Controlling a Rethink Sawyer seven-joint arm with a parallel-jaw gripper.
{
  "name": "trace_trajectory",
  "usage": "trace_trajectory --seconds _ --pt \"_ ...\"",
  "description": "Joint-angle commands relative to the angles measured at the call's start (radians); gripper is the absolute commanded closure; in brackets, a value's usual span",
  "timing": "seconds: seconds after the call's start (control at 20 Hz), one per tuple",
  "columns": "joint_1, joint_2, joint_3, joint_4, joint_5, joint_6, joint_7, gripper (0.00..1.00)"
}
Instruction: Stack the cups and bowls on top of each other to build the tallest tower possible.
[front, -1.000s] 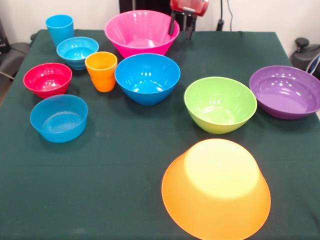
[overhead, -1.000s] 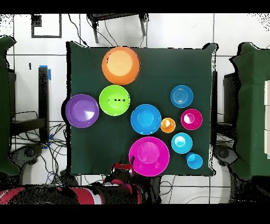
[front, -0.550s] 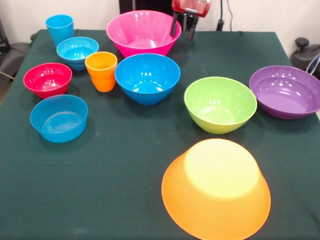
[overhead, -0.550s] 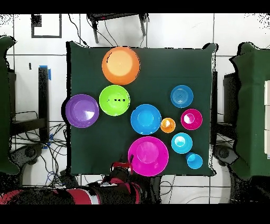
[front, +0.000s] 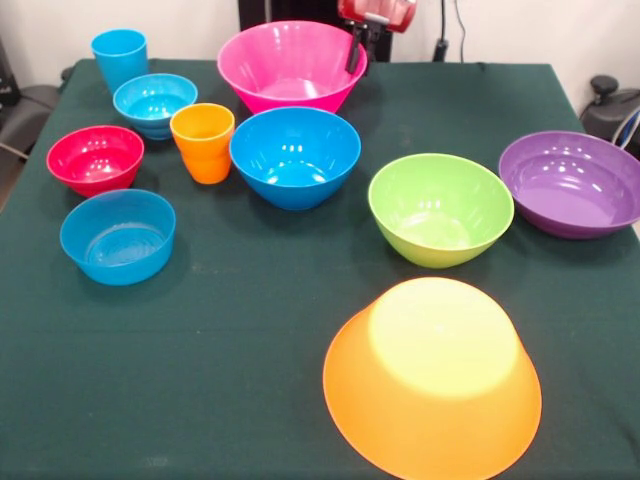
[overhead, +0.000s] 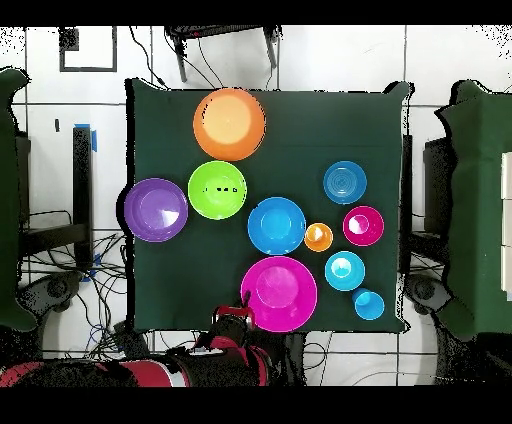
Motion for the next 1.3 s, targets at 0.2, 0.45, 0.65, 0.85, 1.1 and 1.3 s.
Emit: trace_trajectory --seconds 0.2,0.45,0.65,0.85,1.1,1.3 --pt "-0.012 -0.044 0.103 -0.162 -0.052 0.232 -0.001 1.00" --pt "-0.005 -0.101 0.097 -0.170 -0.044 0.346 -0.007 1.00" --pt "0.029 -0.132 0.064 -0.161 -0.024 0.362 -0.001 1.00" --pt "0.083 -0.153 0.018 -0.157 0.008 0.384 0.000 1.00" --pt "0.124 -0.194 -0.024 -0.186 0.044 0.477 0.005 1.00" --pt "0.107 -0.210 -0.019 -0.222 0.028 0.547 0.006 1.00"
